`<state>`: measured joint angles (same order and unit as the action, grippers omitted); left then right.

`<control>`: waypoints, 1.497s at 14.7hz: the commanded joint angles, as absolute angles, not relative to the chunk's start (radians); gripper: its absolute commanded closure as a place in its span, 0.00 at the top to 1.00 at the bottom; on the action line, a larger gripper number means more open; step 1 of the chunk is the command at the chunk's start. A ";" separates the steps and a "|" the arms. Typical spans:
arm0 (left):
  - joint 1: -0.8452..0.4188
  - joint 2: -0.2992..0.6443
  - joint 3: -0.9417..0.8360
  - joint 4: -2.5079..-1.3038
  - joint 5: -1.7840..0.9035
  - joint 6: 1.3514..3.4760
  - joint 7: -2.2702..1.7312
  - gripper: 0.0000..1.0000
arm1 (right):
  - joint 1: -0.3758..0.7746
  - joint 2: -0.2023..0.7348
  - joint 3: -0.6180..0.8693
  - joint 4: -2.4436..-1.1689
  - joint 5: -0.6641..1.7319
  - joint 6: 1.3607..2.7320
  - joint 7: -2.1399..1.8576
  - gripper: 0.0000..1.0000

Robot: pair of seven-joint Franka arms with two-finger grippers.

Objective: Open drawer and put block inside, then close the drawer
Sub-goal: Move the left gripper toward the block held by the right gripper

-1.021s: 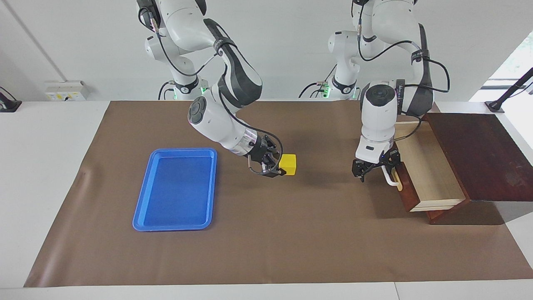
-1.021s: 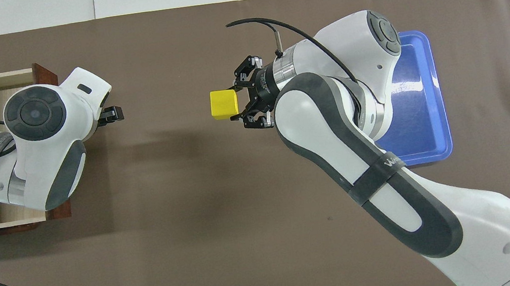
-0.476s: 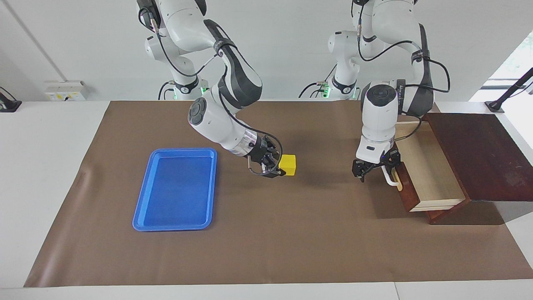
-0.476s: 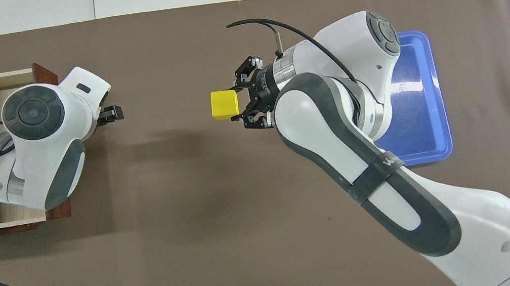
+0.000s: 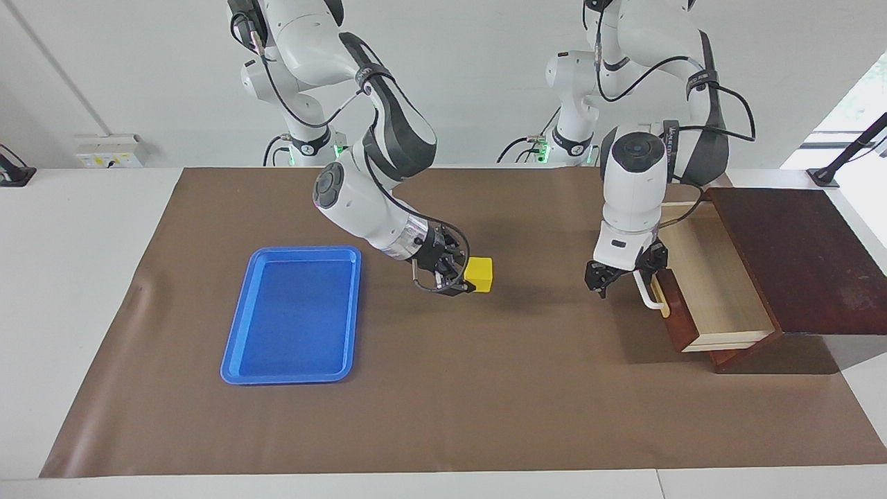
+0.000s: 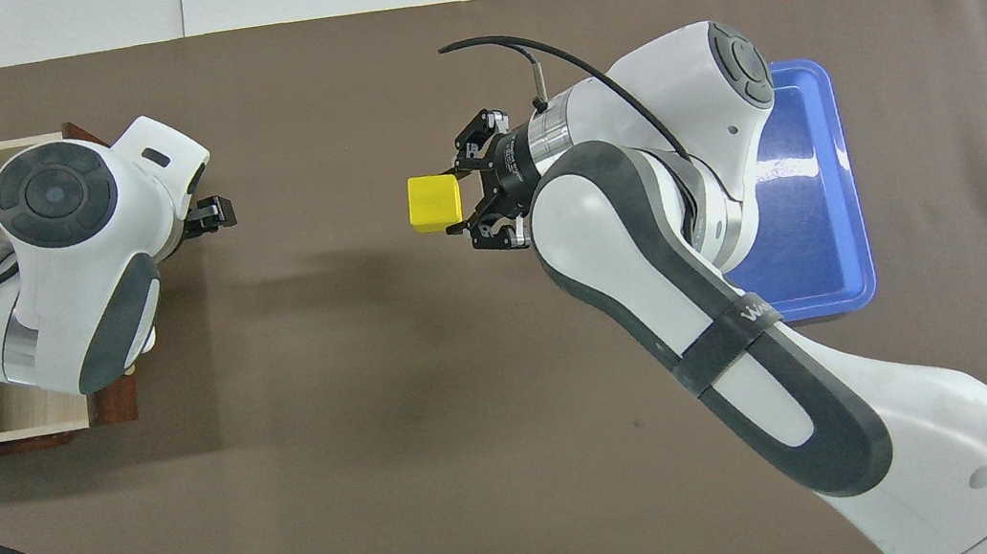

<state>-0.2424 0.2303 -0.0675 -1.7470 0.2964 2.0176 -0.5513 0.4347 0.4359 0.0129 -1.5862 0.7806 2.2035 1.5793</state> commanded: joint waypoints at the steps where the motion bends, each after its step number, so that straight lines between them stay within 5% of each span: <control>1: -0.276 0.273 -0.054 -1.614 0.230 1.902 -0.612 1.00 | 0.437 0.436 0.015 -1.583 0.785 2.206 1.608 0.00; 8: -0.336 0.363 -0.052 -1.390 0.106 1.744 -1.312 1.00 | 0.416 0.426 0.014 -1.586 0.785 2.160 1.606 0.00; 12: -0.386 0.364 -0.055 -1.388 0.085 1.753 -1.786 1.00 | 0.416 0.423 0.009 -1.601 0.785 2.161 1.603 0.00; 22: -0.514 0.348 -0.052 -1.463 0.018 1.884 -2.129 1.00 | 0.416 0.419 0.009 -1.606 0.785 2.160 1.603 0.00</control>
